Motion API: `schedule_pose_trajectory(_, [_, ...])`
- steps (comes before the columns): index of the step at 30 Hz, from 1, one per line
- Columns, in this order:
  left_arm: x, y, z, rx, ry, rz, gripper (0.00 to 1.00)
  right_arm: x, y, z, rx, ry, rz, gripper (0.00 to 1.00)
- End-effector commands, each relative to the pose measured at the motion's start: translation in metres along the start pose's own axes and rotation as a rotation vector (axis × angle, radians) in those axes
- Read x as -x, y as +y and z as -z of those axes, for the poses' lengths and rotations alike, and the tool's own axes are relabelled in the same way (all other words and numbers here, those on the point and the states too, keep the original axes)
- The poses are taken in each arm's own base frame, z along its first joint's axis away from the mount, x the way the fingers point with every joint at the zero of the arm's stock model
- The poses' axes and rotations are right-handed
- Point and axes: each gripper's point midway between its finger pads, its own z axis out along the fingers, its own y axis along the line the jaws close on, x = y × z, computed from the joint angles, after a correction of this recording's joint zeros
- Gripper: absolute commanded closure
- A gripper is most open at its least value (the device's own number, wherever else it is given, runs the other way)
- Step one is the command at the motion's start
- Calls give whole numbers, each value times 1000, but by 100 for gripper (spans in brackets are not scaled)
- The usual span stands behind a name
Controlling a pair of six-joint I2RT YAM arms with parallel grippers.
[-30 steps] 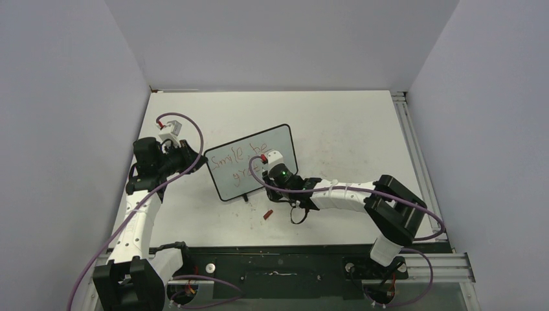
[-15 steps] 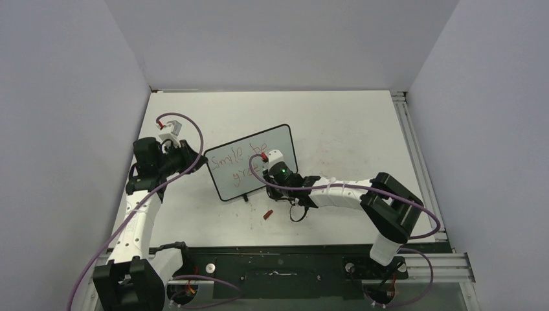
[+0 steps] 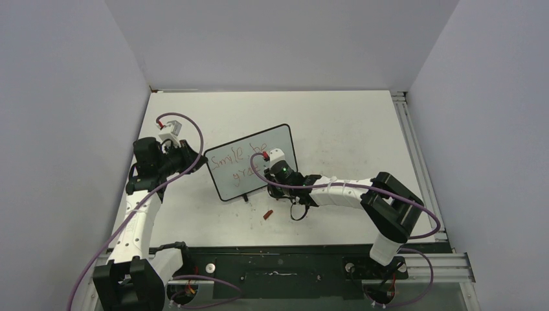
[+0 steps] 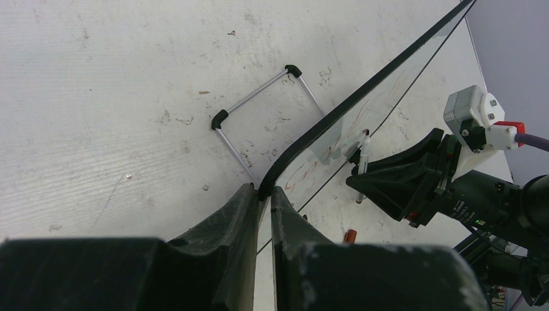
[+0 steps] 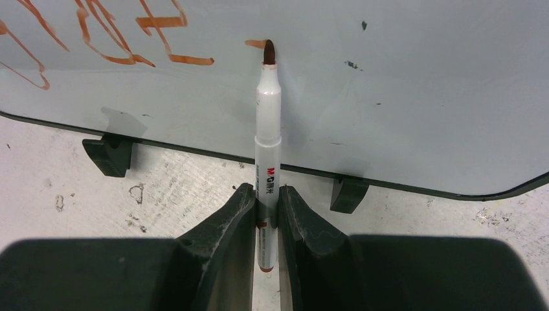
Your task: Write a sentence on the whiteboard
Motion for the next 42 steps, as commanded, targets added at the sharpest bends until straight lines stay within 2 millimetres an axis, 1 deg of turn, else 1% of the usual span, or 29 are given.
schedule_pose_trajectory(1, [-1,-10,0,-33,16,-11,90,31,-3,-1,-18,-70,-19,95])
schedule_pose_trajectory(9, [-1,-10,0,-33,14,-12,90,39,-1,0,-13,-83,-8,95])
schedule_pose_trajectory(20, [-1,-10,0,-33,14,-12,90,34,9,-3,29,-66,26,95])
schedule_pose_trajectory(26, [-1,-10,0,-34,15,-12,90,25,17,-5,45,-45,42,95])
schedule_pose_trajectory(33, [-1,-10,1,-34,14,-12,90,15,21,-6,48,-25,46,95])
schedule_pose_trajectory(36, [-1,-10,1,-35,14,-13,90,11,20,-6,45,-17,41,95])
schedule_pose_trajectory(42, [-2,-10,1,-35,15,-12,90,3,12,-6,11,-1,18,95])
